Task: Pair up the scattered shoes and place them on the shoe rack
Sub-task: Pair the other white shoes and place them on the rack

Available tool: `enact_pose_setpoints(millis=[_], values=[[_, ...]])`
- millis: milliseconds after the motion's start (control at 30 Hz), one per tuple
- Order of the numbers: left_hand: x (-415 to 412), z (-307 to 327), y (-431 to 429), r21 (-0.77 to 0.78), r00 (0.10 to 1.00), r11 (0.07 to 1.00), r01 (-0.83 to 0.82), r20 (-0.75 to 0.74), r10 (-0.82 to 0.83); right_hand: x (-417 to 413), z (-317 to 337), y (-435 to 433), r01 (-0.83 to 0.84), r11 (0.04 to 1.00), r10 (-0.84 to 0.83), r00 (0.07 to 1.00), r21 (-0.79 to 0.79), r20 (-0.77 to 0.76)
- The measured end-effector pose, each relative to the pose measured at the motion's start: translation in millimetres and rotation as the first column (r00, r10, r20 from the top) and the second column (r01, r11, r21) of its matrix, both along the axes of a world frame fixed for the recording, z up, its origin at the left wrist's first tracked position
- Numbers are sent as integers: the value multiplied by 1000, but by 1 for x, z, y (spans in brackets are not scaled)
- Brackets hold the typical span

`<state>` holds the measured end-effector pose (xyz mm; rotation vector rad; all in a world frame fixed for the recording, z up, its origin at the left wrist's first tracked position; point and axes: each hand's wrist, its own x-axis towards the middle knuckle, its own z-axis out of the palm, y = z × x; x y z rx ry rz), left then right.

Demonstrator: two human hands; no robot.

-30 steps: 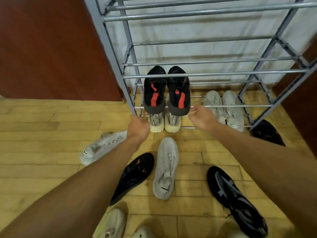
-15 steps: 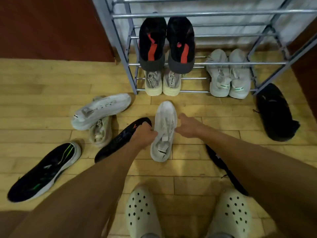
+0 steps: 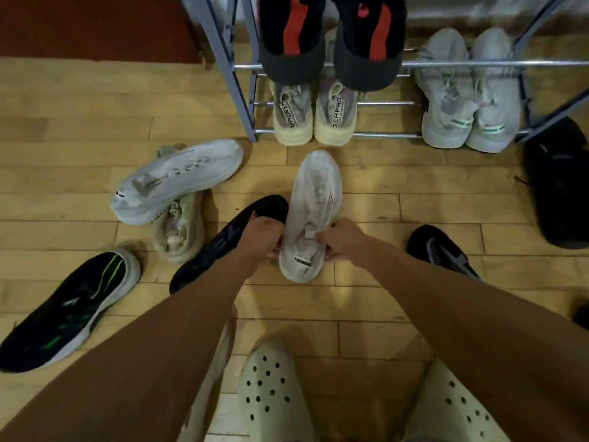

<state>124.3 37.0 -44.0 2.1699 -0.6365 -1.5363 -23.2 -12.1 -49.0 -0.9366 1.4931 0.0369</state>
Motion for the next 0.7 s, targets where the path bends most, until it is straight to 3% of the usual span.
enact_pose_setpoints(millis=[67, 167, 267, 433, 500, 600, 700], values=[[6, 6, -2, -26, 999, 1000, 13, 29, -13, 1, 4, -8, -46, 998, 45, 998, -30, -43], [29, 14, -13, -85, 958, 985, 148, 261, -121, 1, 5, -20, -120, 987, 107, 987, -105, -120], [62, 16, -17, 3, 814, 958, 287, 527, -246, 5, 1, -25, -185, 974, 162, 972, -131, -171], [108, 0, -3, 110, 484, 956, 272, 843, -235, 7, -11, -29, -205, 971, 177, 962, -121, -209], [123, -4, -3, 110, 395, 955, 274, 893, -217, 6, -18, -34, -202, 972, 174, 962, -121, -208], [139, -5, -8, 165, 404, 958, 233, 880, -249, 6, -23, -38, -193, 974, 165, 964, -121, -209], [146, -2, -14, 244, 297, 927, 284, 897, -327, 5, -26, -38, -210, 969, 181, 962, -131, -204]])
